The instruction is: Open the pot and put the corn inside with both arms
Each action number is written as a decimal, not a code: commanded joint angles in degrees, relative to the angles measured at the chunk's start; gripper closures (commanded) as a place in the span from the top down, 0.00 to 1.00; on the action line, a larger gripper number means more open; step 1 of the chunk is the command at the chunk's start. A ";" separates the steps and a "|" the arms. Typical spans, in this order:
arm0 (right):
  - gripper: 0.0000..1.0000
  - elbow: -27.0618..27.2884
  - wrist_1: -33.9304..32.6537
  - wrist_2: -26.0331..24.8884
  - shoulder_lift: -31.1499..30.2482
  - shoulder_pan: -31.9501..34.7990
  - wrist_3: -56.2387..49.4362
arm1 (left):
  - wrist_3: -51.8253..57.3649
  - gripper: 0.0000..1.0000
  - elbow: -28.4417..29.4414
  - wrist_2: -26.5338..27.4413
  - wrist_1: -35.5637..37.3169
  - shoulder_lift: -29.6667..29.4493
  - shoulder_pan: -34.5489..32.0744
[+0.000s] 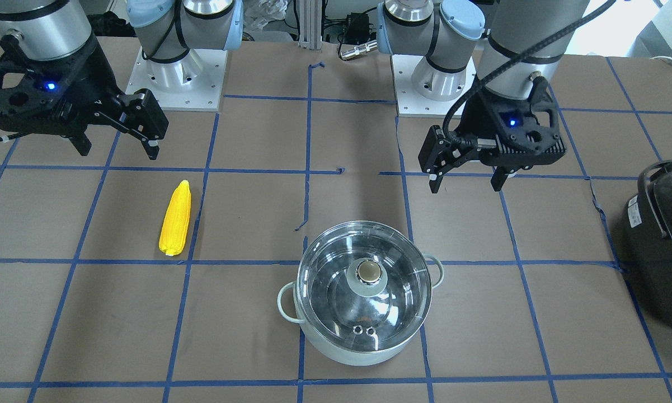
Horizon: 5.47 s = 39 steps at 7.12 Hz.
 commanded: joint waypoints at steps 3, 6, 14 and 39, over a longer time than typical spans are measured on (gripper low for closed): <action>1.00 0.06 -0.29 0.18 0.82 -0.48 0.39 | -7.79 1.00 3.89 0.08 12.66 -14.49 -7.27; 1.00 0.84 -0.29 0.09 0.65 -0.48 0.13 | -8.01 1.00 7.51 0.25 13.56 -20.48 -9.83; 1.00 1.55 -0.81 0.18 0.47 -0.48 -0.14 | -6.84 0.71 4.26 0.34 12.77 -19.61 -9.83; 0.07 44.10 -54.60 -2.64 9.44 -3.91 -6.38 | 30.51 0.31 -18.76 -4.85 30.70 -16.71 26.91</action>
